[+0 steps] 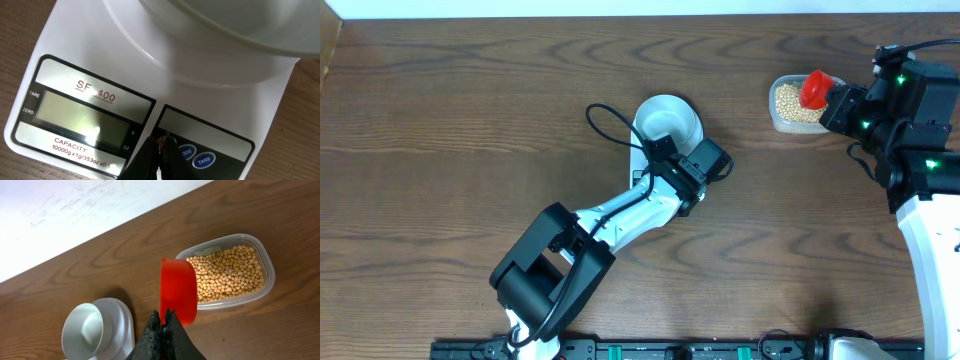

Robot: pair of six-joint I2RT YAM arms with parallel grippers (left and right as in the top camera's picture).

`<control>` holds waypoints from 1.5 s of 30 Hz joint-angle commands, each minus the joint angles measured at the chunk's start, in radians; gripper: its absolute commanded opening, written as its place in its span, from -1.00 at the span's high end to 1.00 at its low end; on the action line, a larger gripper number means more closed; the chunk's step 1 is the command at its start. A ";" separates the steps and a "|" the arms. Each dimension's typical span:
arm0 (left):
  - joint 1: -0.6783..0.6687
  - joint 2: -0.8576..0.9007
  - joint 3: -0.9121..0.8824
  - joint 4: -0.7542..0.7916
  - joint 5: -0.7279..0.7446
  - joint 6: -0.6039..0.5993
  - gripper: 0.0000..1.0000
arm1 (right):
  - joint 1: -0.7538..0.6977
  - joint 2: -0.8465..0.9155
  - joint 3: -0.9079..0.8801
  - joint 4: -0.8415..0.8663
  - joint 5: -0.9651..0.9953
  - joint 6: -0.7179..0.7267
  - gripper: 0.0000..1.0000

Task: Scoop item into bowl and weigh 50g on scale

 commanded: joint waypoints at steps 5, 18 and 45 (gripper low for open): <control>-0.002 0.027 -0.006 0.003 -0.029 0.005 0.86 | -0.006 -0.012 0.027 -0.001 0.011 -0.015 0.97; -0.002 0.034 -0.006 0.010 -0.025 0.006 0.86 | -0.006 -0.012 0.027 -0.001 0.011 -0.015 0.98; -0.002 0.071 -0.006 0.008 -0.021 0.006 0.85 | -0.006 -0.012 0.026 -0.001 0.011 -0.015 0.98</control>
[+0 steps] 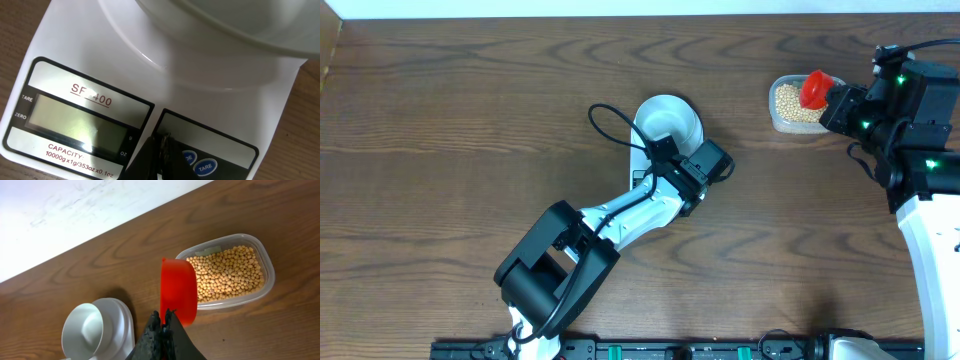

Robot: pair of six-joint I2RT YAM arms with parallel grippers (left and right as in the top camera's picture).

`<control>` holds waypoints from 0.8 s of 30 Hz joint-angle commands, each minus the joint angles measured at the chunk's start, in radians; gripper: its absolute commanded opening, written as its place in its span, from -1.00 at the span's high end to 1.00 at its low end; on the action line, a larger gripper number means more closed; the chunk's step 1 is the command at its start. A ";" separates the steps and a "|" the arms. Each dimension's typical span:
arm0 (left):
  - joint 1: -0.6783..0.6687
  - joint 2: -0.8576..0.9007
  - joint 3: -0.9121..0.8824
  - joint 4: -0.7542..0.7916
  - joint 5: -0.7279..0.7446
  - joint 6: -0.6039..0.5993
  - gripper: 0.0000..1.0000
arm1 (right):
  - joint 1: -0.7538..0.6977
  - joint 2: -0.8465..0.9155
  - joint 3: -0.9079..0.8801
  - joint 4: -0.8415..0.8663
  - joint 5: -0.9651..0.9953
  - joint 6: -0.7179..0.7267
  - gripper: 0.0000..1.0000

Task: Scoop item into bowl and weigh 50g on scale

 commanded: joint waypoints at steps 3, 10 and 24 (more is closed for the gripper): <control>0.002 0.049 -0.006 -0.017 -0.002 0.006 0.85 | -0.006 -0.012 0.026 -0.002 0.011 -0.015 0.98; 0.002 0.049 -0.006 -0.030 -0.002 0.006 0.86 | -0.006 -0.012 0.026 -0.002 0.011 -0.015 0.97; 0.002 0.056 -0.006 -0.045 0.017 0.013 0.85 | -0.006 -0.012 0.026 0.002 0.012 -0.015 0.97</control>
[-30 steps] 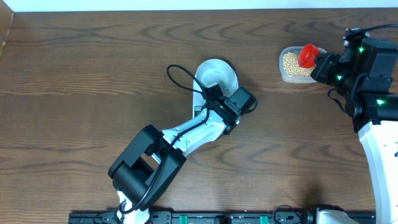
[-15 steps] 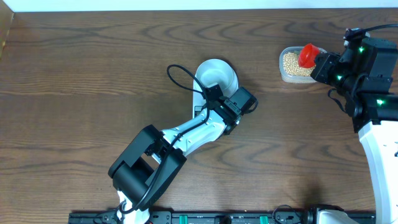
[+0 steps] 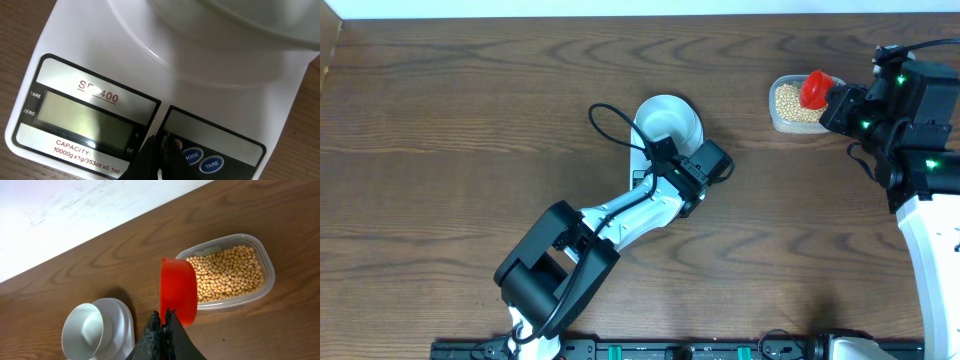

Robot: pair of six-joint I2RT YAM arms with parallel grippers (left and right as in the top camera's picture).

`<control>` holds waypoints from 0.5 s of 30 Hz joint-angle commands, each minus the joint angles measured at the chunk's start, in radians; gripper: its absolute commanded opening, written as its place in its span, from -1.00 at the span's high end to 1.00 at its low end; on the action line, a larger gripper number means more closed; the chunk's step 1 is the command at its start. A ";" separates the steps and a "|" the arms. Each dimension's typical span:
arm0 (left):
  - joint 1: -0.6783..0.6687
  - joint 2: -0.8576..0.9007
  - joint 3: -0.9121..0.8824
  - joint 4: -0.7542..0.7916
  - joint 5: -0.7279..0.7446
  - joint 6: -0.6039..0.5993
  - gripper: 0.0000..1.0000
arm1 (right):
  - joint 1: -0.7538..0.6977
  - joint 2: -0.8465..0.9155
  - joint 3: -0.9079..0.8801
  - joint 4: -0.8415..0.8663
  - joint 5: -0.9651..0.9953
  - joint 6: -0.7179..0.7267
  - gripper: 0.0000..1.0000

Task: Scoop item into bowl and weigh 50g on scale

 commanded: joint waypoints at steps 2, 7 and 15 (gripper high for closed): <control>0.002 0.056 -0.009 -0.019 0.020 0.013 0.85 | -0.006 -0.012 0.026 0.002 0.012 -0.015 0.97; 0.000 0.057 -0.009 -0.017 0.021 0.023 0.85 | -0.006 -0.012 0.026 0.002 0.012 -0.015 0.98; -0.038 0.062 -0.009 0.037 0.004 0.118 0.86 | -0.006 -0.012 0.026 0.002 0.012 -0.015 0.97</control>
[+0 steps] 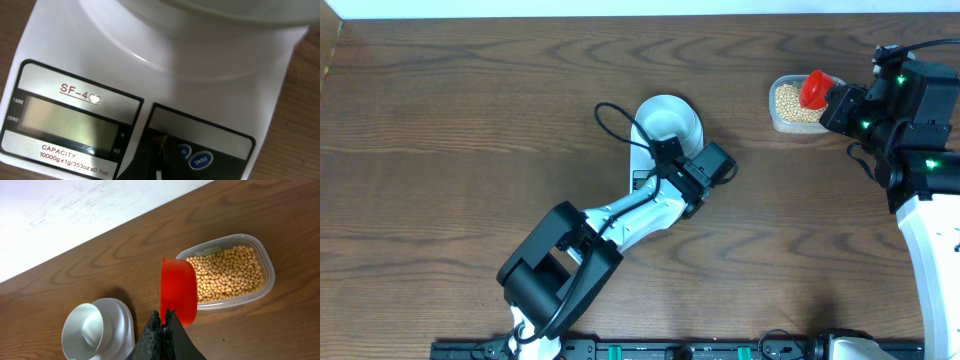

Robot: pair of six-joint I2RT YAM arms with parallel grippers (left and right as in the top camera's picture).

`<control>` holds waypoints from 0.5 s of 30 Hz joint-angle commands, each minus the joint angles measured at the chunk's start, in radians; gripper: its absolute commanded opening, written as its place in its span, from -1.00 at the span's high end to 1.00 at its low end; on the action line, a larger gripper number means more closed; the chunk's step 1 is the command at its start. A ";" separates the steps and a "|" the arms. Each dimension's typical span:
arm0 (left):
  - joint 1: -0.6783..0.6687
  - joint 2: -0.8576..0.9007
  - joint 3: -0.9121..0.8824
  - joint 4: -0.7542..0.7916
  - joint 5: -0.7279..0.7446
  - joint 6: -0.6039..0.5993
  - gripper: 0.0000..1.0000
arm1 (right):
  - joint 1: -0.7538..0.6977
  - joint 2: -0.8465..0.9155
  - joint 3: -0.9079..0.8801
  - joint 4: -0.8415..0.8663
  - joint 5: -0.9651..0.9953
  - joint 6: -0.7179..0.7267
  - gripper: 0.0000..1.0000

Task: Scoop item into bowl and weigh 50g on scale

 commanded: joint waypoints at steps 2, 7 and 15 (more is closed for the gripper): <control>-0.014 0.054 -0.009 0.004 0.008 0.052 0.86 | -0.006 -0.012 0.026 0.001 0.012 -0.015 0.97; -0.010 0.054 -0.009 0.004 0.008 0.044 0.85 | -0.006 -0.012 0.026 -0.002 0.034 -0.016 0.97; -0.010 0.047 -0.009 0.004 0.005 0.035 0.85 | -0.006 -0.012 0.026 -0.001 0.034 -0.015 0.97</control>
